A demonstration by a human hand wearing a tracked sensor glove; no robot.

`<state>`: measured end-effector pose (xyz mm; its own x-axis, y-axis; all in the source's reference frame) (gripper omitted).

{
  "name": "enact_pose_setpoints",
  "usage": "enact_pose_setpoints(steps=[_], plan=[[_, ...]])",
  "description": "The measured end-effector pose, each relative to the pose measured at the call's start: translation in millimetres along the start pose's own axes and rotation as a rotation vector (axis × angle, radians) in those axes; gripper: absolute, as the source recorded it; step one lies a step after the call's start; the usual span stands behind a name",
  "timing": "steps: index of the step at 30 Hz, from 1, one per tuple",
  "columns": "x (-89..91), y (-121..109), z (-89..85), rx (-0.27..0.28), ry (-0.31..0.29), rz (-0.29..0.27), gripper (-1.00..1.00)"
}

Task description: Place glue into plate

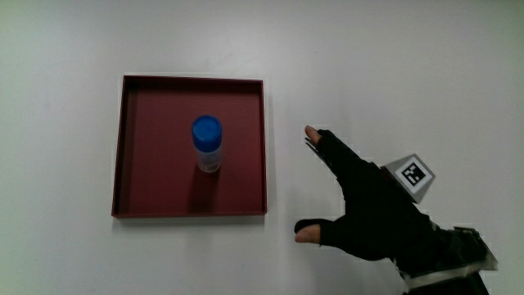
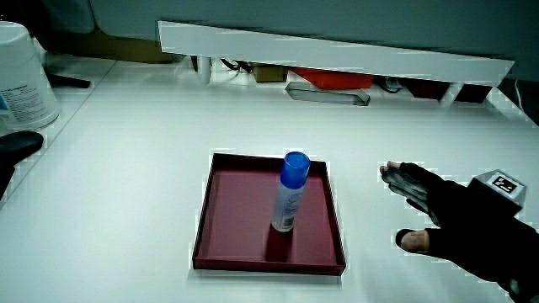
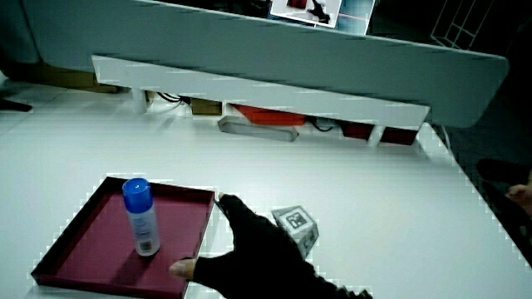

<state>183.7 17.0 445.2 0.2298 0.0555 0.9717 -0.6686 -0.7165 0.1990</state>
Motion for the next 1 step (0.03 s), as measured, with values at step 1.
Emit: enact_pose_setpoints(steps=[1], plan=[[-3.1,-3.7,-0.3,0.006,0.018,0.004,-1.00]])
